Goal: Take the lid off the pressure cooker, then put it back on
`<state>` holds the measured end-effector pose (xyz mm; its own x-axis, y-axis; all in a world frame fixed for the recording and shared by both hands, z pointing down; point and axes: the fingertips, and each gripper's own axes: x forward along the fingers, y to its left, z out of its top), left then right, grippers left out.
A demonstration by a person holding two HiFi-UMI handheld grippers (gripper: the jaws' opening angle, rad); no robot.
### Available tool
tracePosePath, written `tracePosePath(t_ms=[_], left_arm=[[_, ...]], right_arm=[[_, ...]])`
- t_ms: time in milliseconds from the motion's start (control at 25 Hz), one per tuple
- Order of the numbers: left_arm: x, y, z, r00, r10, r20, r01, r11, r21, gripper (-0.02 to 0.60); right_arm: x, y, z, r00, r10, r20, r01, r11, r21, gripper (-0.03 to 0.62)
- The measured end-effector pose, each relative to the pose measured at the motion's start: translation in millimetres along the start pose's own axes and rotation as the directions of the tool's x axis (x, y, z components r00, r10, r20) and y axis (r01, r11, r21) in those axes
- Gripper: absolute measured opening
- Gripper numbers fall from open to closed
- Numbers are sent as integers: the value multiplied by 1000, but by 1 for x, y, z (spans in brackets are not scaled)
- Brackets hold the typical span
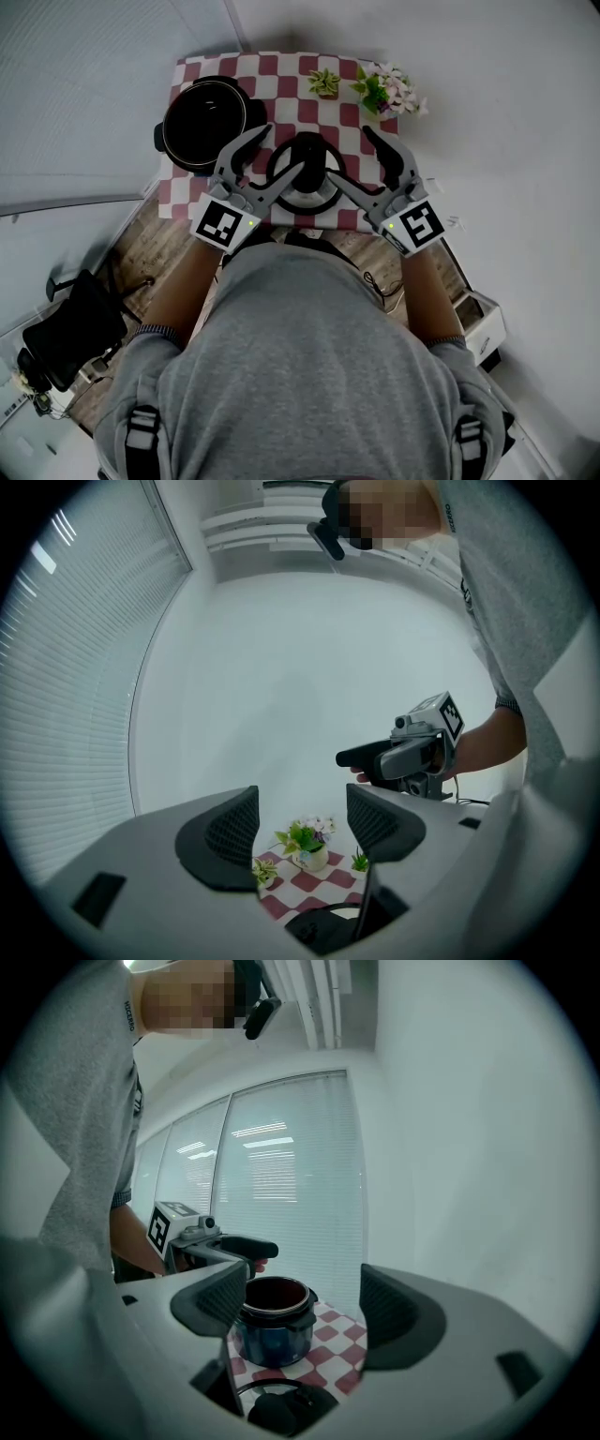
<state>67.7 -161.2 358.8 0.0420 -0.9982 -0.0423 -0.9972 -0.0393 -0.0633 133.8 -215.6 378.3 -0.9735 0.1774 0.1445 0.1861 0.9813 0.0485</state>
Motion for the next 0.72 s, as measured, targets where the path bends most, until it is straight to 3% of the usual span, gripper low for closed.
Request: tracePosePath(t_ms=[240,440,600,720], left_arm=[[4,-1,-33,995,-33,-98,36,999,30,318],[13,-6,-66,964,-102,-244,124,989,77,318],[23,-18,-98,908,-186,-375,243,964,110,318],[27,-29,-130,838,-236,-492,340,931,132,318]], right_arm=[[6,-3,-31,995,38,-94,-38,999,1,419],[15,-6,-51,979,77,-188,-84,996,-33,417],[21,-3,-73,942,118,-313,-142,988,-56,417],[29,1,-90,913,157,-376,-187,981,-46,417]])
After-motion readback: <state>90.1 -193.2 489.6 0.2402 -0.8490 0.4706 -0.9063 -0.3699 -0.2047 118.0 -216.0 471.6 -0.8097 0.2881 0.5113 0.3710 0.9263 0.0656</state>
